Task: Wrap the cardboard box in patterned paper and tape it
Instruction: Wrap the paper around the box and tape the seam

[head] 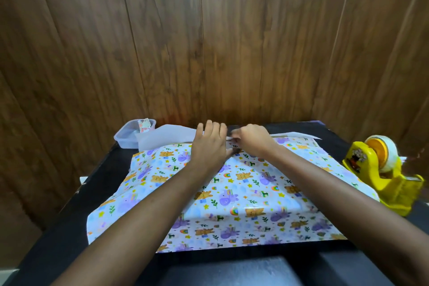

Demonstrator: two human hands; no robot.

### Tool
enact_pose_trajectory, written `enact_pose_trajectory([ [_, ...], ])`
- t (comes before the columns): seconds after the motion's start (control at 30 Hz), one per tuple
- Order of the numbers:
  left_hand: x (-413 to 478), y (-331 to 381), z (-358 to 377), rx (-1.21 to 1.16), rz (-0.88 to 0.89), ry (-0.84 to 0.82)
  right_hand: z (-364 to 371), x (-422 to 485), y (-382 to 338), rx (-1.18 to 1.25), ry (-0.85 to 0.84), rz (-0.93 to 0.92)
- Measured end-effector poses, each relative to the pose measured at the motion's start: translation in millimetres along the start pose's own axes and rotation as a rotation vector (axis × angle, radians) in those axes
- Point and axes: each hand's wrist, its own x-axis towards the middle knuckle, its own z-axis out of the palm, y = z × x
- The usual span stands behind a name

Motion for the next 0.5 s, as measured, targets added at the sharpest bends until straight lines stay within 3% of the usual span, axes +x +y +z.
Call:
enact_pose_trajectory([
  [0.13, 1.2, -3.2, -4.8, -0.093, -0.029, -0.069, 6.1, -5.6, 3.4, 0.065, -0.018, 0.006],
  [0.33, 6.4, -67.0, 2.7, 0.016, 0.017, -0.08, 9.0, -2.7, 5.5, 0.186, -0.014, 0.083],
  [0.5, 17.0, -107.8, 14.9, -0.294, -0.081, -0.215, 0.5, 14.2, 12.1, 0.328, -0.086, 0.172],
])
